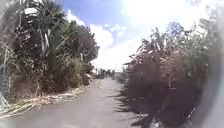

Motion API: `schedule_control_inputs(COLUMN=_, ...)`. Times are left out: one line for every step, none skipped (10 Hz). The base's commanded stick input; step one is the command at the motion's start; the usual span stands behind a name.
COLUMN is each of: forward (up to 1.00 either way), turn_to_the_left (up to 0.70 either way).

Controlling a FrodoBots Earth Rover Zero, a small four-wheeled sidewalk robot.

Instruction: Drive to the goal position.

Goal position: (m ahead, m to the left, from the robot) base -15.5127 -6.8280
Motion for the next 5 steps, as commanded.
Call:
schedule_control_inputs(forward=0.70, turn_to_the_left=0.00)
schedule_control_inputs(forward=0.70, turn_to_the_left=0.00)
schedule_control_inputs(forward=0.70, turn_to_the_left=0.00)
schedule_control_inputs(forward=0.70, turn_to_the_left=0.00)
schedule_control_inputs(forward=0.70, turn_to_the_left=0.00)
